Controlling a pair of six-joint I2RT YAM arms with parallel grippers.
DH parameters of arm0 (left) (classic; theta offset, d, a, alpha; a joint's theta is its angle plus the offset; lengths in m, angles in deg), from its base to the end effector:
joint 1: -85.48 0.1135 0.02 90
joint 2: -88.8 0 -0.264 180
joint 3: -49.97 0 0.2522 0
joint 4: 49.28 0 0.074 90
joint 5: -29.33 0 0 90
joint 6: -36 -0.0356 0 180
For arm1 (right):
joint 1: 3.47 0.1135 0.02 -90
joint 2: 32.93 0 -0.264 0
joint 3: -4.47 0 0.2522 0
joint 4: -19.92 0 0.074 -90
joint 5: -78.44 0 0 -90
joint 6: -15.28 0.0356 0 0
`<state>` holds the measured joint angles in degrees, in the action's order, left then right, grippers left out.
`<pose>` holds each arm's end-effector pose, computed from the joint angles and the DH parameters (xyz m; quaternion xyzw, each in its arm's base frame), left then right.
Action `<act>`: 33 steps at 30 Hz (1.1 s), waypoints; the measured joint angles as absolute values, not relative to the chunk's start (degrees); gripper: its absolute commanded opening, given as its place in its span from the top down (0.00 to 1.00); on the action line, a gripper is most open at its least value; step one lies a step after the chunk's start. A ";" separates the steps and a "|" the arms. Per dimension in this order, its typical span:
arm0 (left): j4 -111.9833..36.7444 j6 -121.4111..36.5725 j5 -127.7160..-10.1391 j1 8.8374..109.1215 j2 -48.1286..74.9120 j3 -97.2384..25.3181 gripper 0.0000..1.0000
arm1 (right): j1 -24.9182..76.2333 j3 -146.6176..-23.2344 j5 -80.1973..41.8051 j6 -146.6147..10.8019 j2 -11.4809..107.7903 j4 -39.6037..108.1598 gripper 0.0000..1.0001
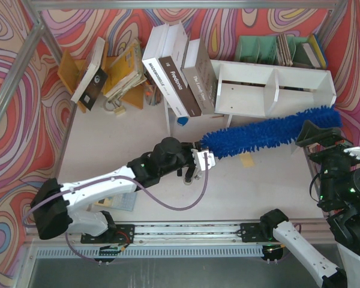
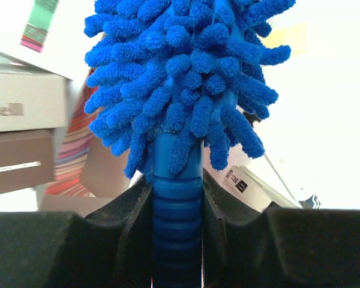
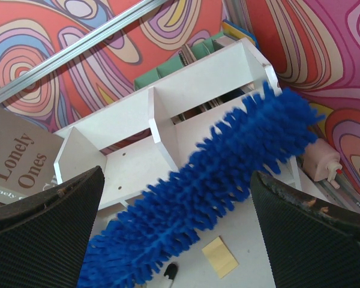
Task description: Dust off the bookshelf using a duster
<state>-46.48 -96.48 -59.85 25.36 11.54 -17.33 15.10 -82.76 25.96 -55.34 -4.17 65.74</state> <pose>0.1584 -0.2747 0.3032 0.6069 0.4920 -0.0902 0.6176 0.0261 -0.0141 0.4779 0.2553 0.5899 0.0503 0.7644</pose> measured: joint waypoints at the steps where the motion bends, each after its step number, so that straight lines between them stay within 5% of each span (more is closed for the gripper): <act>1: -46.78 -96.26 -59.69 25.06 12.79 -17.11 1.00 | 15.10 -82.76 25.94 -55.34 -4.17 65.74 0.05; 10: -46.59 -95.32 -58.69 21.73 14.93 -17.02 1.00 | 15.10 -82.76 25.90 -55.15 -4.17 65.76 0.05; 33: -43.37 -91.80 -58.84 24.86 -5.31 -23.06 1.00 | 15.10 -82.61 25.92 -54.47 -4.20 66.22 0.05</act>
